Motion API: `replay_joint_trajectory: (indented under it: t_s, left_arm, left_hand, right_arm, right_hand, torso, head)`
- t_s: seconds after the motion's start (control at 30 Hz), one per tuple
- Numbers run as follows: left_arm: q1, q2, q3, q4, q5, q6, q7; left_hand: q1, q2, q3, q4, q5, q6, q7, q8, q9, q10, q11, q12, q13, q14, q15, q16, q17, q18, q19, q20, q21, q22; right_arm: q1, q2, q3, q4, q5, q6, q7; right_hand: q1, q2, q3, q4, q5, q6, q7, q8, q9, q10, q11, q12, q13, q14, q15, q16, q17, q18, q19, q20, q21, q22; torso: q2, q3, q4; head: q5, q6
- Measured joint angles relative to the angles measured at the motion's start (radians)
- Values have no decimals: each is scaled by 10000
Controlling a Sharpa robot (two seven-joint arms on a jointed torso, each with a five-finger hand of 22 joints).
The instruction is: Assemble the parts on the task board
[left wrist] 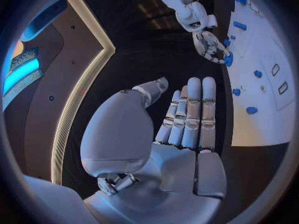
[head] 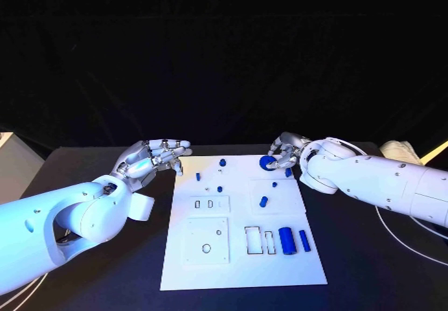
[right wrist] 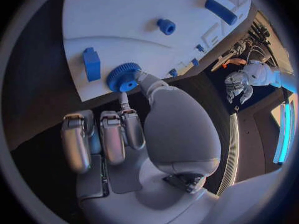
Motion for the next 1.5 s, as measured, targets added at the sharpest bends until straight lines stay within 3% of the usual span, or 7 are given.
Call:
replay_joint_trajectory:
  t_s: [0.4, 0.6, 1.0, 1.13, 1.27, 1.5]
  left_arm:
    - [0, -1, 0, -4, 0, 0, -6]
    - [0, -3, 0, -6, 0, 1, -8]
    - [0, -15, 0, -4, 0, 12, -16]
    - [0, -19, 0, -3, 0, 18, -18]
    - [0, -22, 0, -3, 0, 25, -21]
    - [0, -20, 0, -6, 9, 44, -30]
  left_hand:
    - [0, 0, 0, 0, 0, 0, 0, 0, -1, -36, -36, 0, 9, 0, 0, 0, 0, 0, 0, 0, -1, -1]
    - [0, 0, 0, 0, 0, 0, 0, 0, -2, -36, -36, 0, 8, 1, 0, 0, 0, 1, 1, 0, -1, -2]
    - [0, 0, 0, 0, 0, 0, 0, 0, 9, -36, -36, 0, 7, 1, 1, 0, 0, 0, 1, 0, -1, 11]
    - [0, 0, 0, 0, 0, 0, 0, 0, 9, -36, -36, 0, 7, 1, 1, 0, -1, 0, 1, 0, -1, 11]
    - [0, 0, 0, 0, 0, 0, 0, 0, 8, -36, -36, 0, 8, 1, 1, 0, -1, 1, 1, 0, 17, 10]
    - [-40, 40, 28, 28, 0, 0, 0, 0, 24, -36, -36, 36, 17, 1, 1, 40, -1, 0, 1, 0, 36, 21]
  right_arm:
    - [-39, 36, 17, -87, -136, 106, -28]
    - [-54, 65, 26, -120, -242, 97, -14]
    - [-93, 108, 11, -93, -700, -43, -11]
    - [-112, 93, 0, -37, -819, -206, 4]
    - [-147, 43, -21, 147, -977, -460, 37]
    - [-129, -174, 6, 1007, -1391, -984, 127]
  right_hand:
    - [92, 92, 161, -12, 198, 105, -30, 39, 1, -1, 0, 0, -1, 0, 0, 0, -1, 0, 0, 0, 0, -2]
    - [200, 199, 637, -53, 460, 191, -10, 39, -77, 35, -35, 0, -2, 0, 0, -1, -2, 1, 0, 0, -1, -2]
    - [211, 209, 1129, -182, 196, 445, -56, 21, -153, 93, -91, 43, -3, 0, 0, 40, -3, 1, 0, -1, -1, 5]
    - [144, 141, 1306, -140, -218, 769, -155, 212, -158, 153, -150, 117, -3, 0, 0, 40, -3, 1, 0, -1, -1, 5]
    - [142, 141, 1369, -130, -260, 879, -199, 317, -152, 163, -160, 167, -4, 23, -23, 40, -3, 2, 0, -1, -1, 5]
    - [73, 155, 1370, -129, -289, 896, -212, 321, -143, 163, -160, 166, -4, 3, -73, 39, -3, 2, 0, -1, -1, 3]
  torso:
    - [-3, 4, -4]
    - [-3, 0, 9]
    - [-2, -5, -4]
    - [-2, -6, -2]
    - [-3, -6, 3]
    - [-12, -6, -1]
  head:
    - [-2, 0]
    - [2, -5]
    - [7, -7]
    - [-6, -1]
    - [-8, 24]
    - [-1, 72]
